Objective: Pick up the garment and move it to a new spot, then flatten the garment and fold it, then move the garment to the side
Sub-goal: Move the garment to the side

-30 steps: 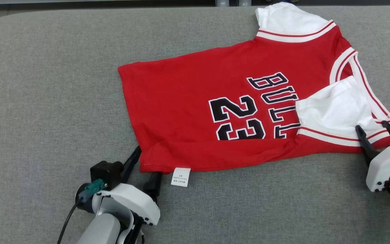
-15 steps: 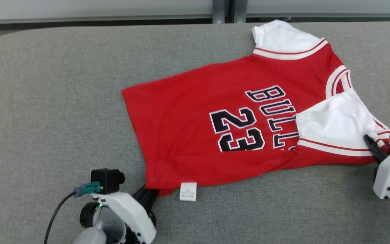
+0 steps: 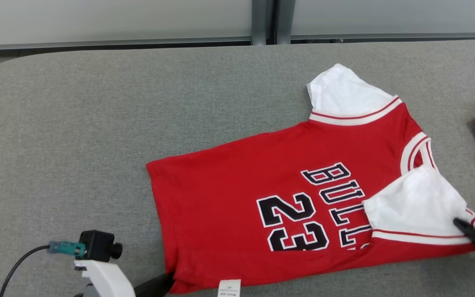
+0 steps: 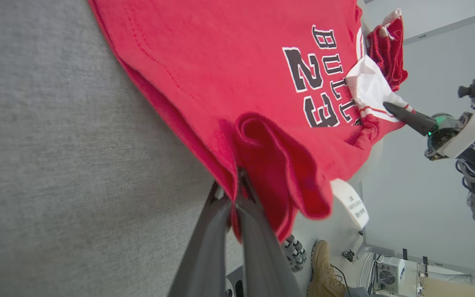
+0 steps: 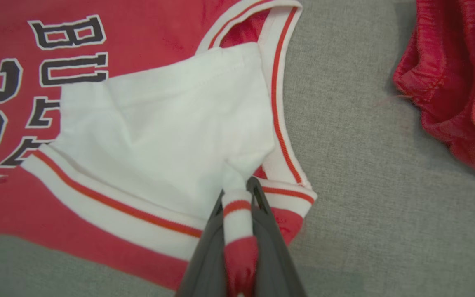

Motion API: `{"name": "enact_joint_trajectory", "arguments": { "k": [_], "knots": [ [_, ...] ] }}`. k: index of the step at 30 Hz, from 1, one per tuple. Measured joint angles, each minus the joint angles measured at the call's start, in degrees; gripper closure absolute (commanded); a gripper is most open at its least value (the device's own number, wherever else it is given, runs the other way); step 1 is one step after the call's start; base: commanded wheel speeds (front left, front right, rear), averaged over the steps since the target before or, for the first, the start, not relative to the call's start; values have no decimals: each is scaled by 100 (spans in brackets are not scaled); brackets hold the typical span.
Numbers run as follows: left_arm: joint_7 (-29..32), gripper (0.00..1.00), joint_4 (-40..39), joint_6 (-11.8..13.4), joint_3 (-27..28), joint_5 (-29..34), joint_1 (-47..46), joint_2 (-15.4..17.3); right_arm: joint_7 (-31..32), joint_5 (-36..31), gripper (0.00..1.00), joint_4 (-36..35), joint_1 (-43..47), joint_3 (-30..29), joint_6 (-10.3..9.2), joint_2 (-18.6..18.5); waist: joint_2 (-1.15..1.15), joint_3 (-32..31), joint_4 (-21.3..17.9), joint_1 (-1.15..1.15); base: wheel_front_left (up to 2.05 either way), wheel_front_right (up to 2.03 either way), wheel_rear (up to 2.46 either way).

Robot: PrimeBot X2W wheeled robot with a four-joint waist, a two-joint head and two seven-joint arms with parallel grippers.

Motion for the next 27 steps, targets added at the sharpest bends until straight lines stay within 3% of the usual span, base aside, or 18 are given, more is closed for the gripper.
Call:
{"name": "enact_joint_trajectory", "arguments": {
  "k": [6,13,15,16,17,18,19,20,27],
  "knots": [
    [558,100,-89,244,96,-501,478,243,659,270,100,-293,623,76,0,-38,0,122,-115,0,0,0,0],
    [609,100,25,167,73,-450,665,465,602,85,100,-260,728,34,0,136,0,110,-152,0,0,0,0],
    [404,100,87,157,53,-296,730,404,425,-32,85,-185,766,116,0,220,0,26,-142,0,0,0,0],
    [315,85,109,158,48,-249,778,363,383,-38,65,-157,794,158,0,244,0,-8,-138,0,0,0,0],
    [254,64,136,158,31,-209,815,323,326,-44,29,-135,827,192,0,263,0,-43,-133,0,0,0,0],
    [182,50,155,157,12,-169,860,297,269,-65,0,-105,878,208,0,269,0,-82,-127,0,0,0,0],
    [83,4,177,157,11,-115,907,269,223,-76,0,-82,937,219,0,269,0,-124,-122,0,0,0,0],
    [-18,0,202,159,24,-55,953,246,156,-96,0,-60,990,218,0,272,0,-170,-116,0,0,0,0],
    [-1090,0,-37,235,279,714,1193,233,-409,-421,0,-378,1289,-352,0,203,0,-511,-90,0,0,0,0]
  ]
}}
